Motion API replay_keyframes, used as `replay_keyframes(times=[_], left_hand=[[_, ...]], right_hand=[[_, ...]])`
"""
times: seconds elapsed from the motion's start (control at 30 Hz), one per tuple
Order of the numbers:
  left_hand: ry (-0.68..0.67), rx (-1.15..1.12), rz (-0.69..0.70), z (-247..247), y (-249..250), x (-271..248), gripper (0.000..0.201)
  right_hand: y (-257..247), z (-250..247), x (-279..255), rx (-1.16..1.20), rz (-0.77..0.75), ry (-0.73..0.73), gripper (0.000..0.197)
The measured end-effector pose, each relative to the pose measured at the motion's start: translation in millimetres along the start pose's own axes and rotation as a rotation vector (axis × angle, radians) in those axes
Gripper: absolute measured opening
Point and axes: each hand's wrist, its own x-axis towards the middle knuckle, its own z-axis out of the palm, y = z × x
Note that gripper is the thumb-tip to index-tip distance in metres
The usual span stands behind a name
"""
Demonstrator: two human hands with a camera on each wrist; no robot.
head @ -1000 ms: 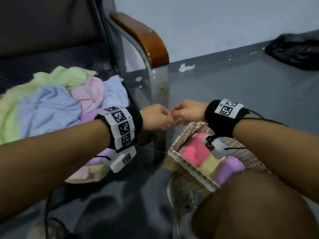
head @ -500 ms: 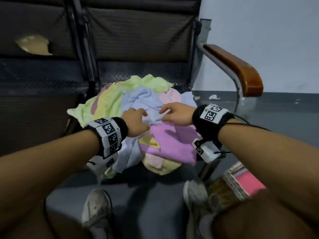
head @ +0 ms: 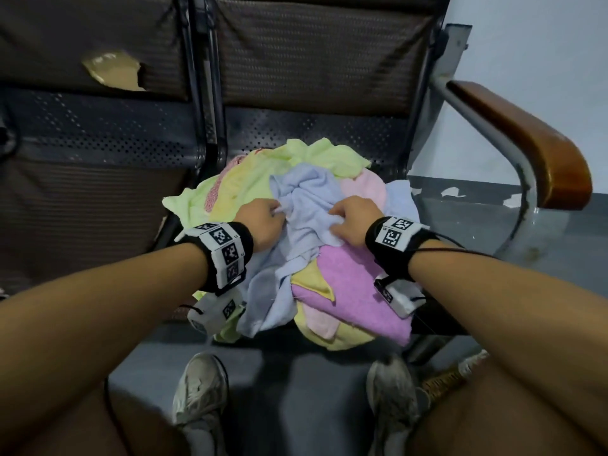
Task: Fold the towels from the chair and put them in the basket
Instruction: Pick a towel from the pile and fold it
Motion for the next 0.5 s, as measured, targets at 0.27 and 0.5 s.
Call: replay_keyframes(times=[0.27,0.5], left_hand=[[0.192,-0.298,0.063,-23,26,0,0.043],[0.056,-0.368,0.195,-10,43,-18,0.096]], right_hand=[[-2,-37,-6,0.535,0.039,0.346,0.034],[-7,-52,-30,0.921,-0.152,0.319,0.032]])
